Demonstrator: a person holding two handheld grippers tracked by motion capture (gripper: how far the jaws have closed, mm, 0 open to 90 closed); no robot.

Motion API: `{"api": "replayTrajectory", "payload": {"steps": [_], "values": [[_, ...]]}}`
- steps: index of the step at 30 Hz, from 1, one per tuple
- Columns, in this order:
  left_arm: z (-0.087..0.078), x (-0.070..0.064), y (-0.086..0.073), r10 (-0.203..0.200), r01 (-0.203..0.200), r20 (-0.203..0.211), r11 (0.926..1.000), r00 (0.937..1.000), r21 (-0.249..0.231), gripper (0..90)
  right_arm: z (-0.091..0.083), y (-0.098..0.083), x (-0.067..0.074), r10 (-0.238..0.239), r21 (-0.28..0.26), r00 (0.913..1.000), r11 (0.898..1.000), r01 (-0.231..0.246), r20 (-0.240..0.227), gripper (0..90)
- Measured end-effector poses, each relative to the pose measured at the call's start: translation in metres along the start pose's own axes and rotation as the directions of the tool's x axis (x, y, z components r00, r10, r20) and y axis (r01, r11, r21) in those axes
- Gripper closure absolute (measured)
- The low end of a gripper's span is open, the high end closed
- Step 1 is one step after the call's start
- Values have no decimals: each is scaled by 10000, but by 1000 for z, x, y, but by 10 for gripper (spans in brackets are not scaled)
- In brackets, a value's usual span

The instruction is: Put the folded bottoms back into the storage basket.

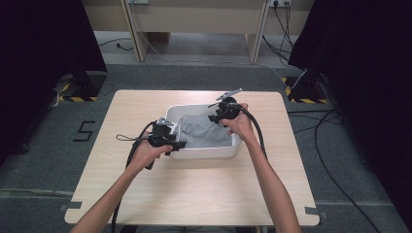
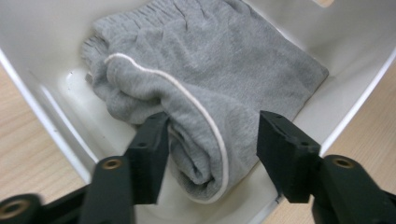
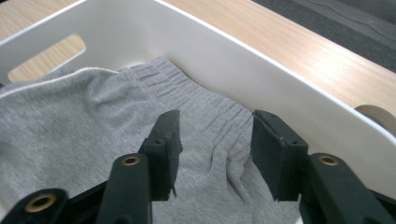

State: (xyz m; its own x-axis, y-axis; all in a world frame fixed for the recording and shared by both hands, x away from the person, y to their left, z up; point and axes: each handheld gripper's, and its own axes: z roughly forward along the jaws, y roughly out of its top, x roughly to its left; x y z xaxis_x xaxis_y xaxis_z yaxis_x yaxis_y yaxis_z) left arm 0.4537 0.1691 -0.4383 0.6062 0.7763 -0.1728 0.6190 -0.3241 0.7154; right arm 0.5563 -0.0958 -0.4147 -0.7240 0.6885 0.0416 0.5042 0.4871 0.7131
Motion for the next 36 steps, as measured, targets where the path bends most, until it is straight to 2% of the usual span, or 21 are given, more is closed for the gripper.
{"api": "replayTrajectory", "payload": {"steps": [3, 6, 11, 18, 25, 28, 31, 36], "values": [[-7, 0, 2, -75, 68, -161, 9991, 9998, -420, 376, -4, 1, 1, -47, -117, 9998, 9999, 49, 167, 485], [-15, -1, 3, -91, 96, 66, 9966, 9999, -814, 376, -8, 3, 4, -67, -231, 9999, 9997, 71, 144, 457], [-27, -10, 3, 227, -204, 225, 9948, 9995, -997, 374, -15, 4, 11, -168, -410, 9998, 9990, 171, 57, 417], [-41, -15, 2, 297, -249, 359, 9915, 9989, -1277, 354, -31, 3, 23, -447, -842, 9990, 9955, 442, -36, 387], [-54, -19, -4, 405, -352, 310, 9873, 9987, -1552, 318, -47, -3, 29, -459, -1137, 9989, 9925, 441, -126, 367], [-60, -20, -8, 430, -368, 346, 9858, 9985, -1640, 308, -53, -7, 33, -615, -1246, 9979, 9905, 587, -183, 362], [-63, -22, -12, 410, -372, 198, 9858, 9990, -1638, 263, -60, -13, 38, -647, -1381, 9975, 9886, 602, -277, 362], [-67, -23, -18, 396, -370, 116, 9839, 9991, -1746, 236, -68, -22, 44, -943, -1471, 9955, 9848, 927, -41, 364]]}}
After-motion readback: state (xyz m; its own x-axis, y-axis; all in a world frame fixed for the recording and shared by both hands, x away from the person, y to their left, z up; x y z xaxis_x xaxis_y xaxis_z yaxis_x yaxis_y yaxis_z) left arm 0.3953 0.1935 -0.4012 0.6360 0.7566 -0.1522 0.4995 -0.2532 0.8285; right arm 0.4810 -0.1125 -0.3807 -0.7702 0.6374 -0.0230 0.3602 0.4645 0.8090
